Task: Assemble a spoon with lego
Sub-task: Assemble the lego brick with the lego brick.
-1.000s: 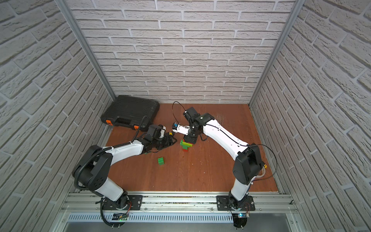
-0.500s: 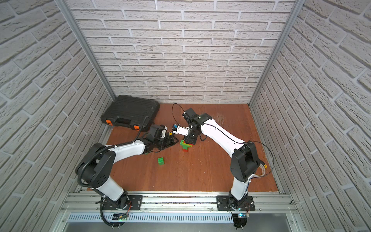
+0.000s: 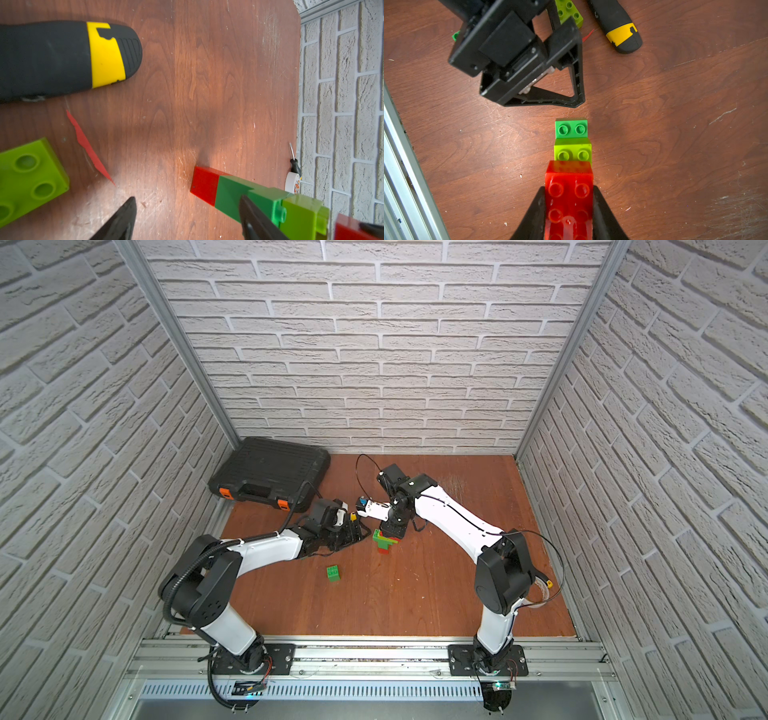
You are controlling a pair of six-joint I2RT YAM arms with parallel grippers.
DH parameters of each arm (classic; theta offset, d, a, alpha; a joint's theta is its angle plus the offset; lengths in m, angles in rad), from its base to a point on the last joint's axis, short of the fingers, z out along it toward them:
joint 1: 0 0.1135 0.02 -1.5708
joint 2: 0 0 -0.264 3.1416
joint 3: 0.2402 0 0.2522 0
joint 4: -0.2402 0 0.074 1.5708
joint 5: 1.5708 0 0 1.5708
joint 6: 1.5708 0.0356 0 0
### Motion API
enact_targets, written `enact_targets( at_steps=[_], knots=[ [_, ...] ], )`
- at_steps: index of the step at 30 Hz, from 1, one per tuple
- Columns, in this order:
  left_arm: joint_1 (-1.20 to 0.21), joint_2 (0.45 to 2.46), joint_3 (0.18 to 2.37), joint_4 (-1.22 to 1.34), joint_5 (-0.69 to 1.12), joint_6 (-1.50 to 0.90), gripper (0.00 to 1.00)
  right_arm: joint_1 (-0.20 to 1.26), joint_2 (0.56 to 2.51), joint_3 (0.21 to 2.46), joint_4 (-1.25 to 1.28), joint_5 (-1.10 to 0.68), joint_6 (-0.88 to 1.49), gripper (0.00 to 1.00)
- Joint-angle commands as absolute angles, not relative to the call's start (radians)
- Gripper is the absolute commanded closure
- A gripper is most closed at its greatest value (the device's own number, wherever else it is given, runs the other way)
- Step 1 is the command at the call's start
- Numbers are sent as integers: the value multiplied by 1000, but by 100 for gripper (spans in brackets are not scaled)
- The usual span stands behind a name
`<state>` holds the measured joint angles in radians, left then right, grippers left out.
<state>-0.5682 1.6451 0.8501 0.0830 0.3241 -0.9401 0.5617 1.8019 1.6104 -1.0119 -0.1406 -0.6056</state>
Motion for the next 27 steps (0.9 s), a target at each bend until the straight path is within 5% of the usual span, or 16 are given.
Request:
enact_targets(
  at_steps=[1,27],
  knots=[
    [-573,1648,867,121,339,-943,23,556,1812,1640,-997,-164,-595,82],
    [-589,1651,868,131,341,-944,23,560,1904,1600,-1073,-86,-601,84]
  ],
)
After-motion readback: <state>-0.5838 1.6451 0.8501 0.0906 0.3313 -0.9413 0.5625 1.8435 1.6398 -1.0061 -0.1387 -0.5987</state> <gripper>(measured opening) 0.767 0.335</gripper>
